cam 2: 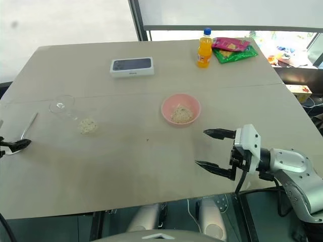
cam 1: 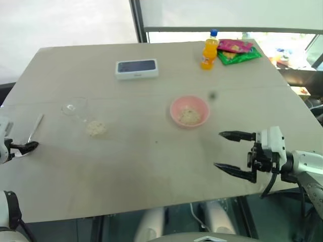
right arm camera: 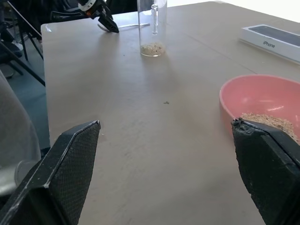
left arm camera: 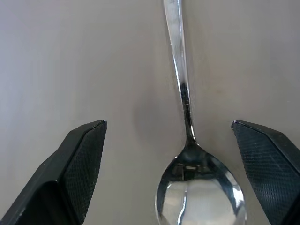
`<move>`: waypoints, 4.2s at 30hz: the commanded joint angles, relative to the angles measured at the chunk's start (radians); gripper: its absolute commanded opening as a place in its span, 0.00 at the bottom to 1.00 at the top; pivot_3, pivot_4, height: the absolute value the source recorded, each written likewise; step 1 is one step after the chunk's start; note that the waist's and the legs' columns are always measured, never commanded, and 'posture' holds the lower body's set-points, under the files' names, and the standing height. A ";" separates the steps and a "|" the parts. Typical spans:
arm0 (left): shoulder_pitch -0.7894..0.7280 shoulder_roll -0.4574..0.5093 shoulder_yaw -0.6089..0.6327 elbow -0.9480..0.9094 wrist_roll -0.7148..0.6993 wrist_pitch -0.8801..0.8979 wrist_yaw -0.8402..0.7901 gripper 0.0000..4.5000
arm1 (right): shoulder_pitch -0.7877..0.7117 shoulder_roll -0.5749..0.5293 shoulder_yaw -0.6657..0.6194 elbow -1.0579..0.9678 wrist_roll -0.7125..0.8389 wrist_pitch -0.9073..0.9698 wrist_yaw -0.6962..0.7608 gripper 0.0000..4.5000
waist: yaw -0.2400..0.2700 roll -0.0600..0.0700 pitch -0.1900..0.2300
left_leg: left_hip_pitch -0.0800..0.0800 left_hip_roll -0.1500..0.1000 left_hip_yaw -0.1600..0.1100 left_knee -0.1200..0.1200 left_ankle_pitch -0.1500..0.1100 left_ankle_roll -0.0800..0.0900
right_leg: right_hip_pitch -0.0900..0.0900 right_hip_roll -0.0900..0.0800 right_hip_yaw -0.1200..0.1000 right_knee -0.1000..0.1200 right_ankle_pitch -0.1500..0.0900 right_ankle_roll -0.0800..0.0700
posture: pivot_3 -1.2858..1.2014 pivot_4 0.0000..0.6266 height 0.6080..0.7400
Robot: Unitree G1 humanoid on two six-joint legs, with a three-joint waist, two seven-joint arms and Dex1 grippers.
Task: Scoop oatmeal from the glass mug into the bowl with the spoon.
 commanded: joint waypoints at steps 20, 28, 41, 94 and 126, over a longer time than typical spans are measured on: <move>-0.003 -0.032 0.123 0.070 -0.060 0.053 0.073 0.03 | 0.050 0.012 -0.068 -0.013 0.007 -0.028 -0.036 1.00 | -0.002 0.000 0.000 | 0.000 0.000 0.000 0.001 0.000 0.000 | 0.000 0.000 0.001 0.001 0.000 0.000 | 0.52 0.24 1.00; -0.133 -0.035 0.221 0.001 -0.149 -0.125 0.094 0.03 | 0.022 0.011 -0.065 0.018 0.007 -0.031 -0.025 1.00 | 0.006 -0.007 -0.001 | -0.003 0.000 -0.004 0.003 0.000 0.000 | 0.000 -0.001 -0.004 0.000 0.000 0.000 | 0.52 0.24 1.00; -0.338 -0.140 0.180 -0.385 -0.207 -0.168 0.057 0.03 | -0.153 0.057 -0.070 0.106 0.018 0.024 -0.120 1.00 | 0.003 -0.007 -0.001 | -0.003 -0.002 -0.004 0.004 0.000 0.000 | 0.000 -0.002 -0.004 0.000 0.000 0.000 | 0.52 0.24 1.00; -0.257 -0.586 -0.243 -1.317 -0.175 0.214 0.032 0.00 | -1.171 0.601 -0.183 0.672 0.307 0.506 -0.837 0.01 | -0.030 0.000 0.003 | -0.019 -0.003 0.006 0.004 0.007 -0.010 | -0.027 -0.001 0.011 0.015 0.000 0.000 | 0.52 0.24 1.00; 0.337 -0.439 0.682 -1.439 -0.454 0.223 0.215 0.74 | -1.112 0.385 -0.388 0.930 0.171 0.399 -0.917 0.00 | -0.051 0.000 0.003 | -0.020 -0.001 0.011 0.003 0.007 -0.009 | -0.030 -0.001 0.014 0.016 0.000 0.000 | 0.52 0.24 1.00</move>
